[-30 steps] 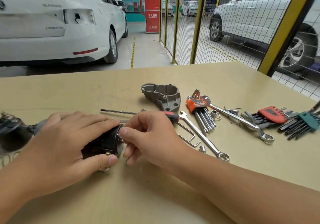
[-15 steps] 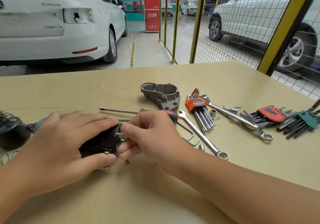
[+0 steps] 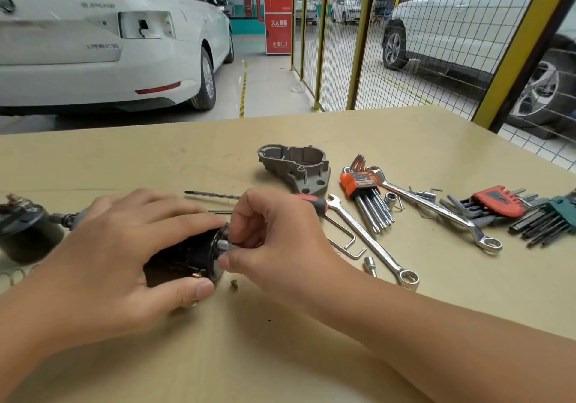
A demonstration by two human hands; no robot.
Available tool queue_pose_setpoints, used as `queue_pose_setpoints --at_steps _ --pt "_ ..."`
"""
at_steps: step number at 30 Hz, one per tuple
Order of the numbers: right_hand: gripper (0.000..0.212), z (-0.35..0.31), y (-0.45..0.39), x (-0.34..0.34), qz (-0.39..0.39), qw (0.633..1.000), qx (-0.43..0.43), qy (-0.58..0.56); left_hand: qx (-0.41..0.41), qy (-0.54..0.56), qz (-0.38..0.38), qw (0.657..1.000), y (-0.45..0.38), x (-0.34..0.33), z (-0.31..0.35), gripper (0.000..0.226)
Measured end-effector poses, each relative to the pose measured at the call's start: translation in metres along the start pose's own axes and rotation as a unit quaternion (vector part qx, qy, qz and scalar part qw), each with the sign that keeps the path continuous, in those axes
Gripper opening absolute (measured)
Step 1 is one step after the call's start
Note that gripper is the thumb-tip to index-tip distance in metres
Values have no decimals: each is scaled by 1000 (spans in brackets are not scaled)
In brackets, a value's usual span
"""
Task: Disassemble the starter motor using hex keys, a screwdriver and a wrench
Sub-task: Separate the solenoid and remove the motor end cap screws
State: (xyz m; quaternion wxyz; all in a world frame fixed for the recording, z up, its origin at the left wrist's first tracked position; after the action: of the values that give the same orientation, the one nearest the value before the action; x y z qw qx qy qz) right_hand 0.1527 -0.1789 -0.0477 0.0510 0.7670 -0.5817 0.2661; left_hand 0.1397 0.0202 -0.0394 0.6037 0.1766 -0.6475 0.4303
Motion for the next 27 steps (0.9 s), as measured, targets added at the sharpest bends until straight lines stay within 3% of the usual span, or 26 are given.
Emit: queue_pose_setpoints --at_steps 9,14,16,21,27 --pt "34 -3 1 8 -28 999 -14 16 26 -23 38 999 -10 -3 44 33" --pt "17 7 -1 7 -78 972 -111 -193 42 -57 52 996 -13 -3 47 21" --pt "16 9 0 6 -86 956 -123 -250 46 -75 47 995 -14 -4 48 19" --pt "7 8 3 -2 -119 949 -147 -253 61 -92 45 993 -14 -4 48 22" --pt "5 4 2 -5 -88 968 -97 -214 71 11 20 997 -14 3 37 29"
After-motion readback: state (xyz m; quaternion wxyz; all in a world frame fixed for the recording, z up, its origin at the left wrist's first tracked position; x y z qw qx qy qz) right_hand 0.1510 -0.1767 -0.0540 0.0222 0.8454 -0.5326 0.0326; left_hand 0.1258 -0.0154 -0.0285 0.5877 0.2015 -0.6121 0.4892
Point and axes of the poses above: each hand's wrist, its own y-axis away from the middle knuckle, its own x-axis out of the back of the hand, z = x × y, the point moved 4 cm from there along -y, towards the middle knuckle, and after that the axes turned 6 degrees about -z, right-handed, at the moved point
